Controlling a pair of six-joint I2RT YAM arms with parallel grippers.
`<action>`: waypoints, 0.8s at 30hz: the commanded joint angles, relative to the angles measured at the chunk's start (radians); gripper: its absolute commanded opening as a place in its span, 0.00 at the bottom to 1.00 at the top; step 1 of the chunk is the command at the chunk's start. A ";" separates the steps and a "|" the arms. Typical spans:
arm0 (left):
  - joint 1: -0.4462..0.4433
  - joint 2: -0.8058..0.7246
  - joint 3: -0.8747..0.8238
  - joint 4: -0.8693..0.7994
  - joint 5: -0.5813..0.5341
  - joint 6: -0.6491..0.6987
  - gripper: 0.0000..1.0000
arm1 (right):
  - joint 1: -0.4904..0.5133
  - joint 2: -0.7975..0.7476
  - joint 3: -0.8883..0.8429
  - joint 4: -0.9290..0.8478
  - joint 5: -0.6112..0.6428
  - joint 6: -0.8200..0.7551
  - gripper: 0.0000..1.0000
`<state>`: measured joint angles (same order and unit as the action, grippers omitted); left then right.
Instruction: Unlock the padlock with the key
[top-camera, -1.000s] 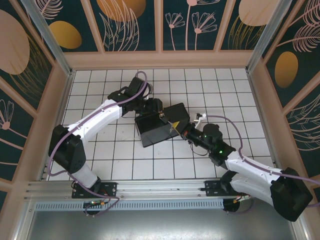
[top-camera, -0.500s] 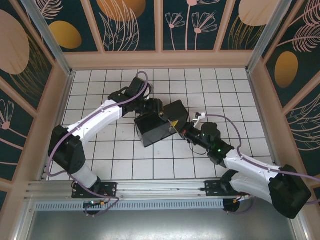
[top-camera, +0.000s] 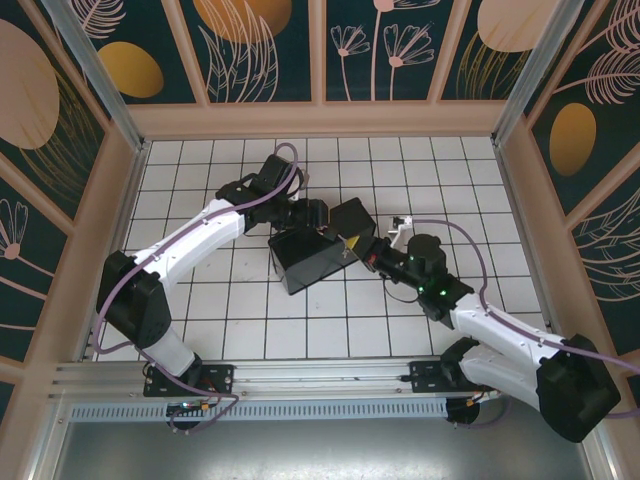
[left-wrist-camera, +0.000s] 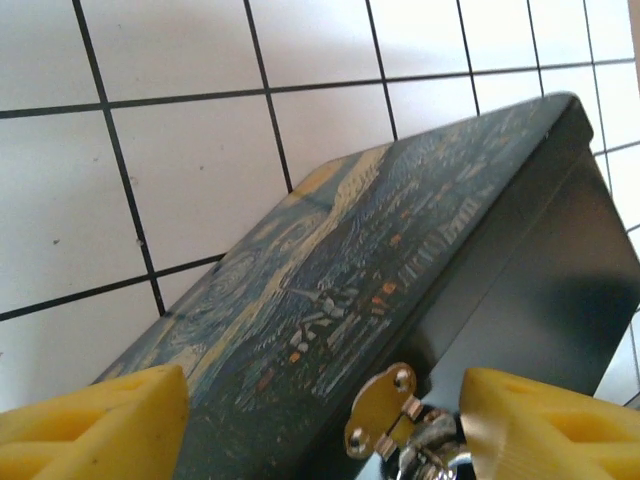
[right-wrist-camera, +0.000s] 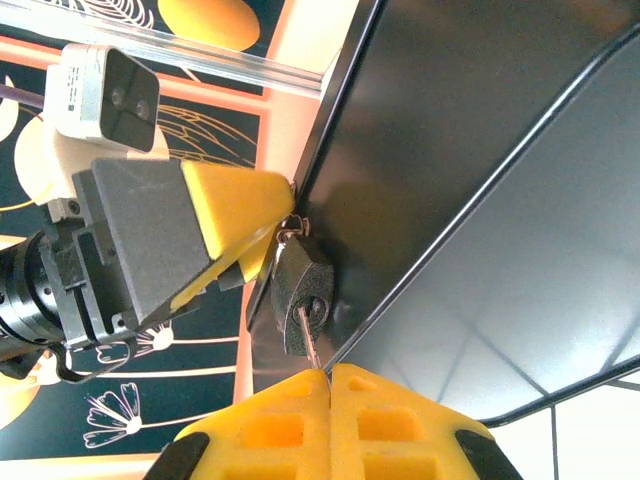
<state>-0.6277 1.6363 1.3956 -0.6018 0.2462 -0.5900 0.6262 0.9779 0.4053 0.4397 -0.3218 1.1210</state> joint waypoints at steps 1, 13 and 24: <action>0.003 -0.009 0.037 -0.070 0.047 0.070 0.76 | -0.031 -0.026 0.021 -0.021 -0.066 -0.042 0.00; 0.001 -0.013 0.038 -0.083 0.109 0.120 0.84 | -0.040 0.008 0.029 0.004 -0.106 -0.055 0.00; 0.000 -0.003 0.015 -0.094 0.114 0.159 0.88 | -0.039 0.019 0.047 0.001 -0.111 -0.064 0.00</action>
<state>-0.6266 1.6363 1.4197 -0.6666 0.3439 -0.4568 0.5903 0.9871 0.4080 0.4210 -0.4210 1.0782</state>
